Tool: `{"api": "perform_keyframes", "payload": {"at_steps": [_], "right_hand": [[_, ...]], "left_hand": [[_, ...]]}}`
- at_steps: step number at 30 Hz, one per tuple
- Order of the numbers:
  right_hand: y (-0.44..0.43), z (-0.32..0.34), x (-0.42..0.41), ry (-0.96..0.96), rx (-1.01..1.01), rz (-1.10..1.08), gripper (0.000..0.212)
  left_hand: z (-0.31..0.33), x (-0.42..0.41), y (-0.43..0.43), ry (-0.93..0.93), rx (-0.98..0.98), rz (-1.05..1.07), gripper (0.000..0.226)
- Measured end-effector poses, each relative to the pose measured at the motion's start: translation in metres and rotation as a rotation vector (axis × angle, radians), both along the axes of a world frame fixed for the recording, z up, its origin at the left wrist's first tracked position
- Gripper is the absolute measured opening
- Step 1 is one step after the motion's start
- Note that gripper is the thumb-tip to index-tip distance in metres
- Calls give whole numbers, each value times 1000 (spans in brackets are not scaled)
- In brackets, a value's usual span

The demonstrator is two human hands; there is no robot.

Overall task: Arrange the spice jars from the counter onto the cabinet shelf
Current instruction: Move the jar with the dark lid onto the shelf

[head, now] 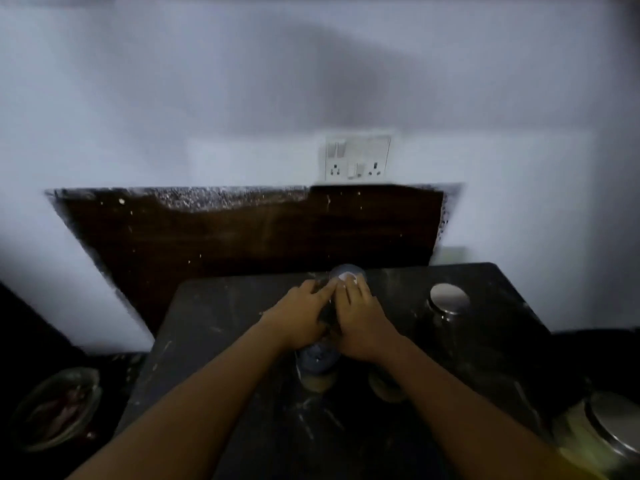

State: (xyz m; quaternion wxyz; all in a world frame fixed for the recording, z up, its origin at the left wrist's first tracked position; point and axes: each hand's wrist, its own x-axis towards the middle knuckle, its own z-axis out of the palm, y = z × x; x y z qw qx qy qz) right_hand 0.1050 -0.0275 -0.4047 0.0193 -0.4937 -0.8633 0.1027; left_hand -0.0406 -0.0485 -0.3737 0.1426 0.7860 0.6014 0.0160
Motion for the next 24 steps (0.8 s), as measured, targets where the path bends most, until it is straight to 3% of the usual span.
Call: {"api": "perform_keyframes", "payload": {"at_steps": [4,9,12,15,20,22,24], "right_hand": [[-22,-46,3,-64,-203,-20,108],[-33,-86,-3,-86,-211,6,116],[-36,-103,-8,51,-205,-48,105],[-38,-109,-10,182,-284,-86,86],[-39,-110,-5,389,-384,-120,49],[-41,-107,-2,502,-421,-140,46],[-45,-97,-3,677,-434,-156,57]], "left_hand": [[-60,1,-19,-47,-209,55,93],[-107,-1,-34,-92,-268,150,93],[-120,1,-40,-211,-189,257,87],[-127,0,-46,-369,-137,401,66],[-129,-15,-51,-485,-69,457,46],[-124,-20,-53,-578,-21,501,39],[-109,-19,-55,-737,33,551,32]]}}
